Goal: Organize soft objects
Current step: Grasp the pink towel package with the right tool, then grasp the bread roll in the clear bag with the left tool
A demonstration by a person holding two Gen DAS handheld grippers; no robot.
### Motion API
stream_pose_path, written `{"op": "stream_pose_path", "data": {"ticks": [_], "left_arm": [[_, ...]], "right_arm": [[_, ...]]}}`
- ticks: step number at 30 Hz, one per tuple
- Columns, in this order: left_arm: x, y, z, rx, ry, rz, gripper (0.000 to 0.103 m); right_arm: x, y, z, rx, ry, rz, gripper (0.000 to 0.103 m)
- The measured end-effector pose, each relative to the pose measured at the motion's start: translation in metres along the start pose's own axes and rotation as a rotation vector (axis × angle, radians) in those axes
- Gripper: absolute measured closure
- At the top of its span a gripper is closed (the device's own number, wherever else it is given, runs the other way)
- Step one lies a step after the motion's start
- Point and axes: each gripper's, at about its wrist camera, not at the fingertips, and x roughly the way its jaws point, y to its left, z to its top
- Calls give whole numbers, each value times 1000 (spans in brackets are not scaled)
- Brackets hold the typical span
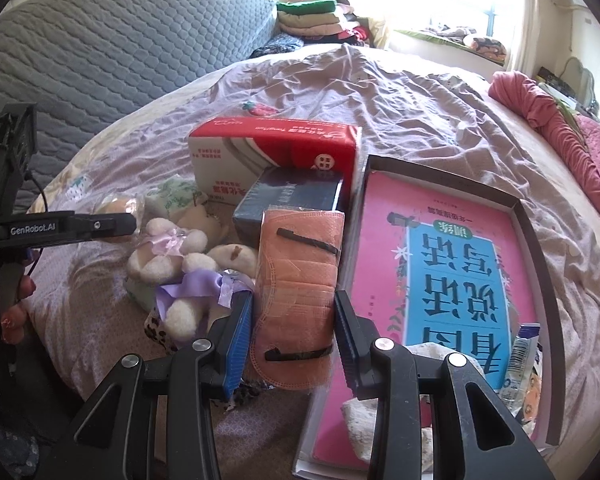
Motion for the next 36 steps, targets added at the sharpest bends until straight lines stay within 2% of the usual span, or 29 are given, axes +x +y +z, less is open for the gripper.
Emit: {"op": "stream_pose_path", "data": {"ticks": [6, 12, 24, 26, 30, 36], "left_arm": [[3, -1, -4, -1, 20, 5, 55], [4, 0, -5, -5, 27, 10, 55], [5, -3, -7, 0, 36, 15, 55], [6, -3, -7, 0, 37, 16, 55], [6, -3, -8, -3, 37, 17, 55], [3, -7, -7, 15, 25, 11, 55]], "right_arm": [[8, -9, -4, 30, 51, -23, 63], [9, -19, -9, 79, 69, 31, 62], [13, -31, -18, 145, 112, 73, 61], [10, -36, -17, 163, 96, 73, 61], [8, -43, -18, 192, 98, 87, 75], [5, -46, -17, 207, 75, 79, 84]]}}
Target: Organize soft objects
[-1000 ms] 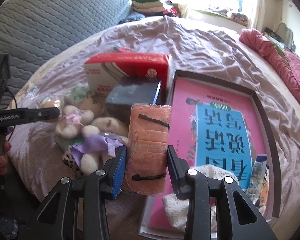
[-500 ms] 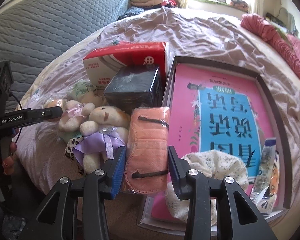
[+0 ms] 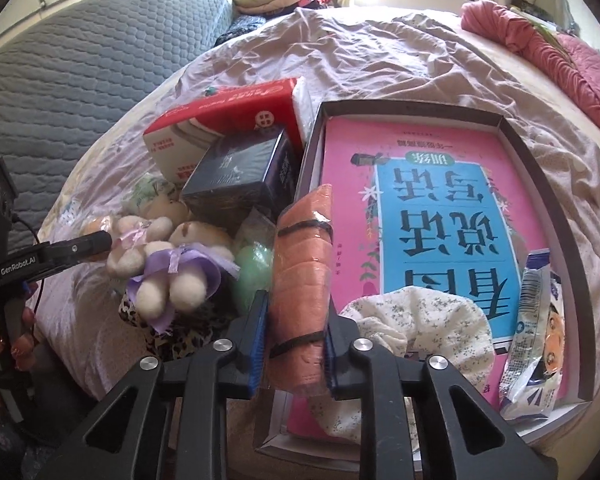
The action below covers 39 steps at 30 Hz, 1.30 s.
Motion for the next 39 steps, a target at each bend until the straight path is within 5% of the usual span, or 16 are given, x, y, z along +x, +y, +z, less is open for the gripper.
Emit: {"op": "stream_pose_path", "data": {"ticks": [13, 39], "left_arm": [[-30, -29, 3, 72, -103, 0, 56], [-55, -155, -3, 259, -129, -103, 56]], "right_arm": [[-24, -2, 10, 11, -110, 10, 86], [-99, -44, 17, 105, -305, 8, 85]]}}
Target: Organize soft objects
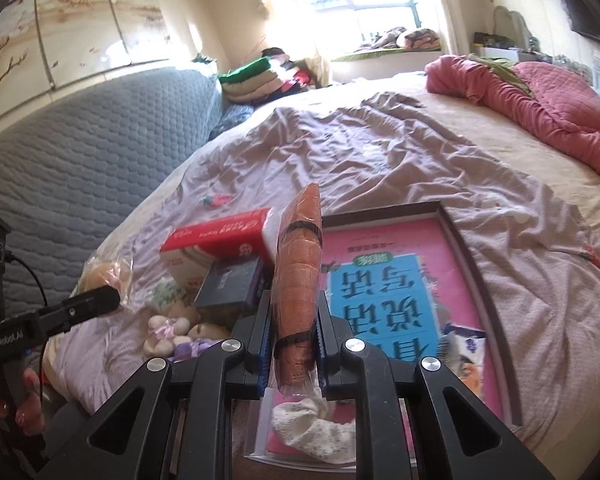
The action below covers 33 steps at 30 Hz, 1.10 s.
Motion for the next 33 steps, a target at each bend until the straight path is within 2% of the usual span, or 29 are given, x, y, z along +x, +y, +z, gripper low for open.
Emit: {"op": "stream_pose_path", "data": {"ticks": [9, 14, 22, 33], "left_arm": [[21, -51, 3, 85, 38, -35, 56], [36, -69, -1, 111, 67, -45, 56], [66, -87, -4, 132, 126, -48, 56], [103, -86, -22, 138, 225, -45, 56]], "right_arm": [[-28, -45, 9, 96, -66, -40, 85], [-34, -67, 9, 145, -74, -50, 85], [-30, -79, 3, 177, -53, -37, 85], [-11, -86, -9, 189, 14, -13, 85]]}}
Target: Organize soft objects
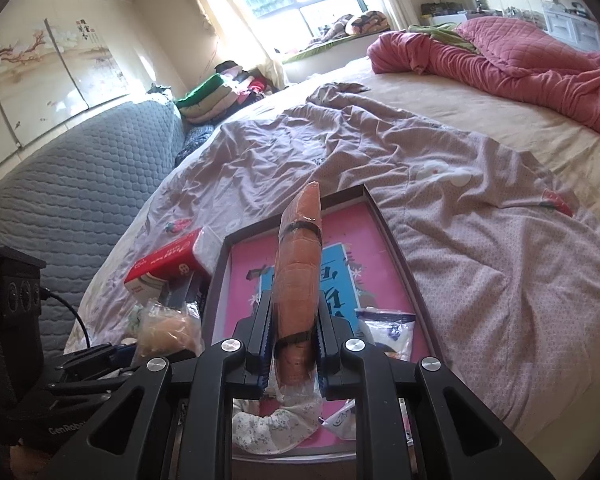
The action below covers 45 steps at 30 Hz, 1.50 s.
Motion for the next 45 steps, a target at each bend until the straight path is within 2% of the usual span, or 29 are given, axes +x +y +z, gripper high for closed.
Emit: {"op": "stream_pose_path", "data": {"ticks": [10, 27, 45], "left_arm": [[27, 0, -12, 17, 81, 0, 56], [38, 2, -20, 32, 107, -11, 55], [38, 5, -23, 25, 108, -18, 55]], "right_arm": [[20, -5, -11, 25, 86, 21, 85], [61, 1, -24, 9, 232, 50, 85], [92, 7, -31, -37, 306, 10, 83]]}}
